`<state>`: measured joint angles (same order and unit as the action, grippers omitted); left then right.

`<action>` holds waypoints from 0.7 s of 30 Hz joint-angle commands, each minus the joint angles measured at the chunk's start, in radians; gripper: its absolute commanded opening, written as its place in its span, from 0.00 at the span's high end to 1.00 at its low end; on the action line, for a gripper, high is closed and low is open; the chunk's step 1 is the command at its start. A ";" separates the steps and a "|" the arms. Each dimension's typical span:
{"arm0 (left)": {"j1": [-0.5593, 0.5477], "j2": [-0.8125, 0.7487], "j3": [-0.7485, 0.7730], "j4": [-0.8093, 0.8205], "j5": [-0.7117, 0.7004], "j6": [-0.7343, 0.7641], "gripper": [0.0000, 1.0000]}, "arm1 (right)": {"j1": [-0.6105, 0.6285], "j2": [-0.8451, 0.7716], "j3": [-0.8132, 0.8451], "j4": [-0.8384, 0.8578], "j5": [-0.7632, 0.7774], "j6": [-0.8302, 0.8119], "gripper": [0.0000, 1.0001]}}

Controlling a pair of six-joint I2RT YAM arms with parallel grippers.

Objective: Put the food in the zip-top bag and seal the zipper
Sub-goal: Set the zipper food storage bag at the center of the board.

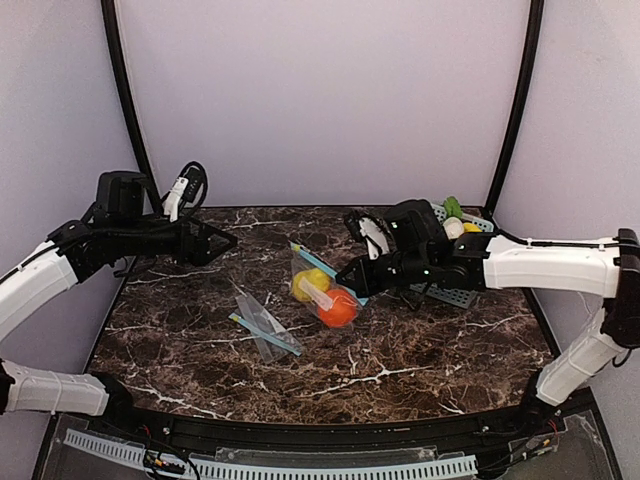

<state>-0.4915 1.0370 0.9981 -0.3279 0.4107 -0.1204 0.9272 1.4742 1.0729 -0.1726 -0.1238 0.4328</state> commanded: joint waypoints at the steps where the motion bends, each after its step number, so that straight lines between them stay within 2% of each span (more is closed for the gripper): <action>1: 0.050 -0.022 -0.037 -0.057 -0.054 -0.037 0.09 | 0.004 0.089 0.072 0.107 0.008 0.046 1.00; 7: 0.062 -0.035 -0.096 -0.041 -0.107 -0.003 0.08 | -0.041 0.230 0.132 0.156 -0.021 0.085 1.00; 12: 0.071 -0.068 -0.117 -0.033 -0.169 0.042 0.07 | -0.115 0.309 0.123 0.168 -0.074 0.116 1.00; 16: 0.078 -0.072 -0.139 -0.019 -0.185 0.050 0.07 | -0.153 0.329 0.102 0.160 -0.058 0.122 1.00; 21: 0.082 -0.075 -0.149 -0.024 -0.202 0.057 0.07 | -0.159 0.308 0.092 0.112 0.015 0.075 0.89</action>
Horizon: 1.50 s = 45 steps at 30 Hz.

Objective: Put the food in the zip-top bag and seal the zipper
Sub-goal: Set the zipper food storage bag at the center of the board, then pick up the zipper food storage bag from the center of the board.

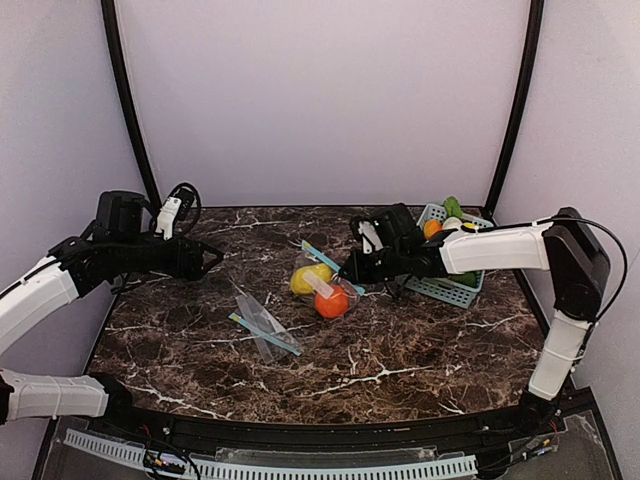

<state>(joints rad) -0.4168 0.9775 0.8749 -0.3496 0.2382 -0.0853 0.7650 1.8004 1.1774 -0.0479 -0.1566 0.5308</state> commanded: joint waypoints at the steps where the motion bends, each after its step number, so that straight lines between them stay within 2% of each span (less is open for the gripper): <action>1: 0.008 -0.014 -0.026 0.000 -0.029 0.021 0.07 | 0.003 -0.018 -0.010 -0.027 0.060 -0.033 0.86; 4: 0.011 -0.007 -0.028 0.004 -0.029 0.017 0.07 | 0.003 -0.020 0.003 -0.059 0.094 -0.061 0.79; 12: 0.036 -0.010 -0.047 0.025 0.004 0.000 0.06 | 0.003 -0.084 0.020 -0.125 0.186 -0.172 0.34; 17: 0.062 -0.005 -0.051 0.036 0.017 -0.015 0.06 | 0.012 -0.168 0.036 -0.223 0.298 -0.241 0.21; 24: 0.081 -0.011 -0.063 0.049 0.001 -0.030 0.06 | 0.095 -0.312 0.007 -0.276 0.329 -0.259 0.17; 29: 0.085 -0.014 -0.069 0.050 -0.013 -0.041 0.06 | 0.203 -0.305 0.007 -0.290 0.339 -0.210 0.16; 37: 0.085 -0.039 -0.080 0.035 -0.063 -0.041 0.06 | 0.391 -0.079 0.113 -0.260 0.286 -0.139 0.17; 45: 0.085 -0.050 -0.086 0.023 -0.080 -0.050 0.06 | 0.466 0.198 0.295 -0.261 0.267 -0.144 0.17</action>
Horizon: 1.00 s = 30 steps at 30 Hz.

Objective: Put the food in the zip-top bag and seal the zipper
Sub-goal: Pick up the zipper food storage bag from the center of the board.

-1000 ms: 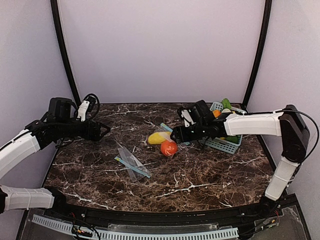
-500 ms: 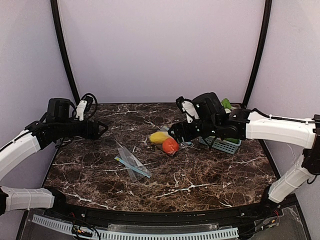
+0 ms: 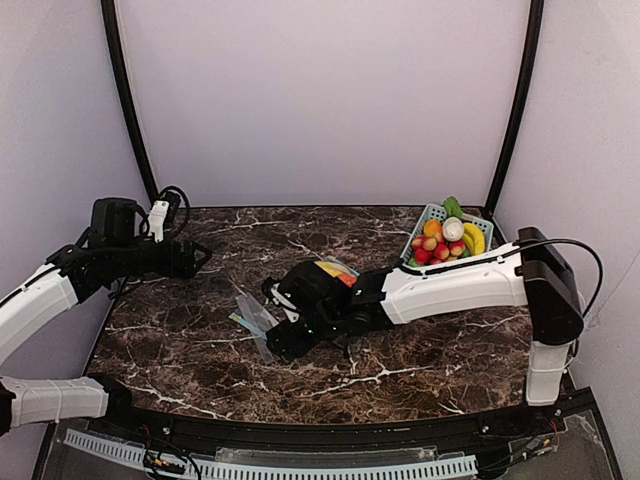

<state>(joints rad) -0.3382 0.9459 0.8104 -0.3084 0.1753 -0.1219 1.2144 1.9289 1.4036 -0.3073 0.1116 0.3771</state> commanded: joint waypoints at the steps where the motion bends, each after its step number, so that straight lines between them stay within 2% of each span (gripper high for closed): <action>1: 0.007 -0.020 -0.023 -0.018 -0.016 -0.013 0.06 | 0.018 0.087 0.078 -0.004 0.003 0.012 0.17; 8: 0.007 -0.015 -0.025 -0.015 0.003 -0.021 0.06 | 0.017 0.172 0.119 -0.026 0.053 0.003 0.18; 15: 0.007 -0.014 -0.027 -0.016 0.010 -0.024 0.06 | 0.013 0.226 0.150 -0.050 0.078 -0.003 0.33; 21: 0.006 -0.015 -0.028 -0.014 0.013 -0.026 0.06 | -0.011 0.240 0.144 -0.062 0.087 0.015 0.38; 28: 0.008 -0.011 -0.028 -0.012 0.016 -0.026 0.06 | -0.015 0.266 0.148 -0.061 0.100 0.001 0.60; 30: 0.006 -0.009 -0.029 -0.012 0.018 -0.028 0.06 | -0.016 0.275 0.152 -0.062 0.108 -0.003 0.61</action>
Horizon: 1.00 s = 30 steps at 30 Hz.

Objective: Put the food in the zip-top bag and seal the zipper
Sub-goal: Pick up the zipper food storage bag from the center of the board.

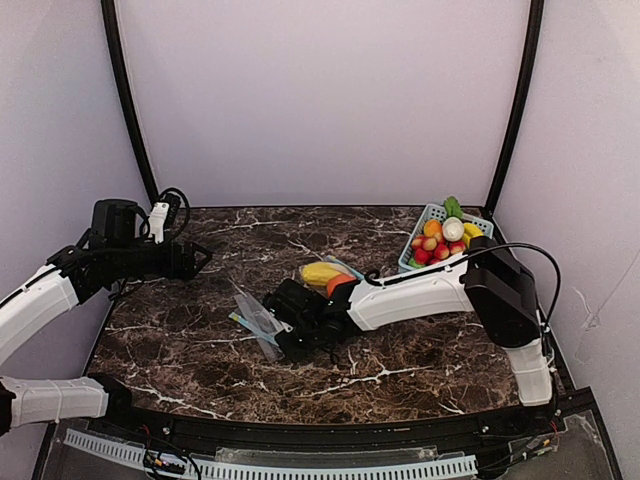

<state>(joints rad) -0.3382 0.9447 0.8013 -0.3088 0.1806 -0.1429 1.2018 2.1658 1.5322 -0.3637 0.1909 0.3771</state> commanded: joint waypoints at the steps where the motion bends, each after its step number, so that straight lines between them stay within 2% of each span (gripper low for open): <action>1: 0.006 -0.007 -0.020 -0.011 0.014 -0.007 0.06 | -0.003 0.042 0.023 -0.006 0.033 -0.004 0.62; 3: 0.007 -0.007 -0.020 -0.010 0.013 -0.010 0.06 | -0.002 0.046 0.022 -0.006 0.044 -0.005 0.63; 5: 0.006 -0.007 -0.020 -0.012 0.013 -0.009 0.06 | -0.003 0.050 0.022 -0.006 0.054 -0.005 0.70; 11: 0.007 -0.008 -0.027 0.002 0.027 -0.031 0.06 | -0.010 0.015 0.008 0.006 0.038 0.035 1.00; 16: 0.006 -0.025 -0.079 0.073 0.092 -0.173 0.07 | -0.052 -0.111 -0.090 0.125 -0.058 0.095 1.00; 22: 0.007 -0.084 -0.156 0.193 0.166 -0.400 0.09 | -0.082 -0.375 -0.371 0.521 -0.200 0.114 1.00; 26: 0.005 -0.089 -0.202 0.341 0.274 -0.535 0.10 | -0.084 -0.482 -0.497 0.732 -0.291 0.077 1.00; 30: 0.003 -0.050 -0.208 0.527 0.391 -0.648 0.10 | -0.082 -0.530 -0.560 0.830 -0.338 0.061 1.00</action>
<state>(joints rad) -0.3374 0.8726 0.6106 -0.0040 0.4313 -0.6205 1.1130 1.6562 1.0298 0.2665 -0.0597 0.4614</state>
